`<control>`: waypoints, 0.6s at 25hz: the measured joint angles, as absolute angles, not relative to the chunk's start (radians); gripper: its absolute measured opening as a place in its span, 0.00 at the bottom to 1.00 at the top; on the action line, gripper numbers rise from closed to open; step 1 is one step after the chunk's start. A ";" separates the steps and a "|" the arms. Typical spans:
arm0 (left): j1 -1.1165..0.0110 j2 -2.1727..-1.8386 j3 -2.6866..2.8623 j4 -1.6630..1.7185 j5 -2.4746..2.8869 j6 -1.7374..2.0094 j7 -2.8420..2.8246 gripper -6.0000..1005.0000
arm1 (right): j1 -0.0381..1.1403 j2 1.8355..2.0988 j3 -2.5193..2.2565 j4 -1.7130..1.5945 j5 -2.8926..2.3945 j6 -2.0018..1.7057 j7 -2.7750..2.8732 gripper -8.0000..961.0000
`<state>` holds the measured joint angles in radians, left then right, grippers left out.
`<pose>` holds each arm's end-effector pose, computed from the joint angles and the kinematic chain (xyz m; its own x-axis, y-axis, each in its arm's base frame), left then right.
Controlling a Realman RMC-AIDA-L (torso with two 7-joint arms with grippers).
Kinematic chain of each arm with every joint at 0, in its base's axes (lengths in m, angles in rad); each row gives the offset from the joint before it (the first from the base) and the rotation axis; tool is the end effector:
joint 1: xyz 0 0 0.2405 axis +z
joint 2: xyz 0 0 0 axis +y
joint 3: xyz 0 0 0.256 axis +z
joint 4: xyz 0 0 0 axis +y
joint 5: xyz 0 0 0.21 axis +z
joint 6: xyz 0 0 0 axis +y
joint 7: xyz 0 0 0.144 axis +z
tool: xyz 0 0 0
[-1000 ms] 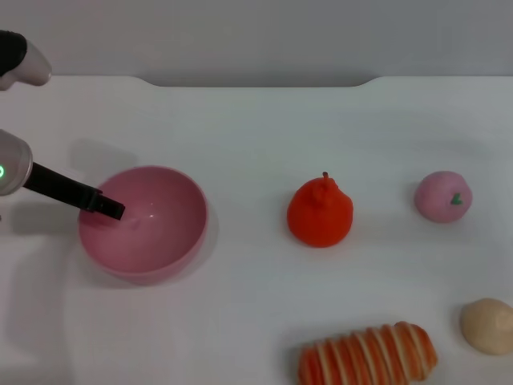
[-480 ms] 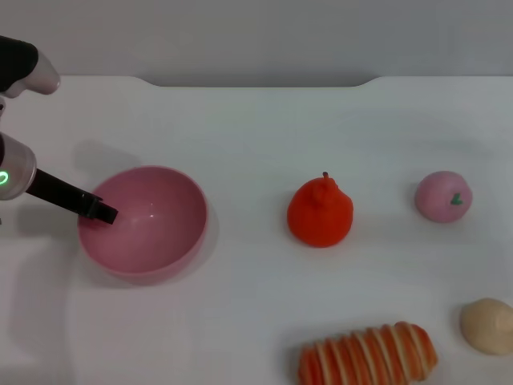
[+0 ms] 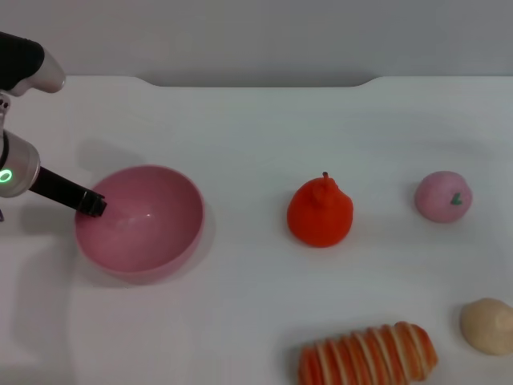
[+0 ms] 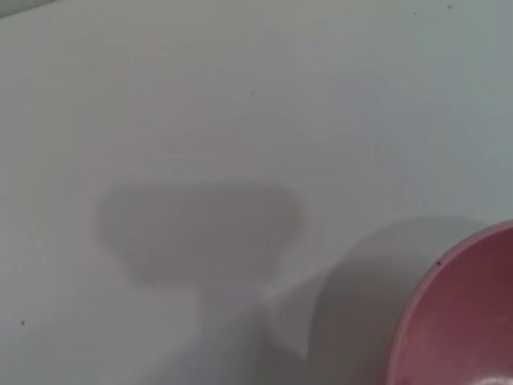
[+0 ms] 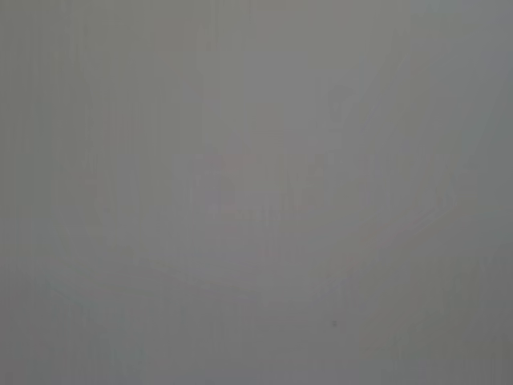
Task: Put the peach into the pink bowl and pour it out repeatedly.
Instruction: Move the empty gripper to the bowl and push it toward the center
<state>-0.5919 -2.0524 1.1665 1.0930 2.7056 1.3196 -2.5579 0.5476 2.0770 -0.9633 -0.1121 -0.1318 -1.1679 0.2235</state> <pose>-0.2623 0.3817 0.0254 0.5671 0.8235 -0.0171 0.6625 -0.4684 -0.5845 0.3362 0.3708 0.0626 0.6501 0.2162 -0.7284 -0.7586 0.1293 -0.6386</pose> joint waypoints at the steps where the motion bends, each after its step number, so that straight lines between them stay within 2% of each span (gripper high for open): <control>1: -0.592 -2.052 1.166 1.093 2.706 1.320 -2.558 0.15 | 0.548 2.077 -0.963 -0.112 -0.132 -1.168 0.227 0.46; 2: -0.592 -2.052 1.166 1.093 2.706 1.317 -2.558 0.09 | 0.548 2.077 -0.963 -0.112 -0.132 -1.167 0.231 0.46; 11: -0.589 -2.050 1.166 1.099 2.713 1.296 -2.550 0.06 | 0.543 2.076 -1.005 -0.128 -0.137 -1.173 0.303 0.46; 15: -0.585 -2.049 1.166 1.106 2.714 1.288 -2.546 0.06 | 0.475 2.055 -1.110 -0.286 -0.273 -1.203 0.629 0.46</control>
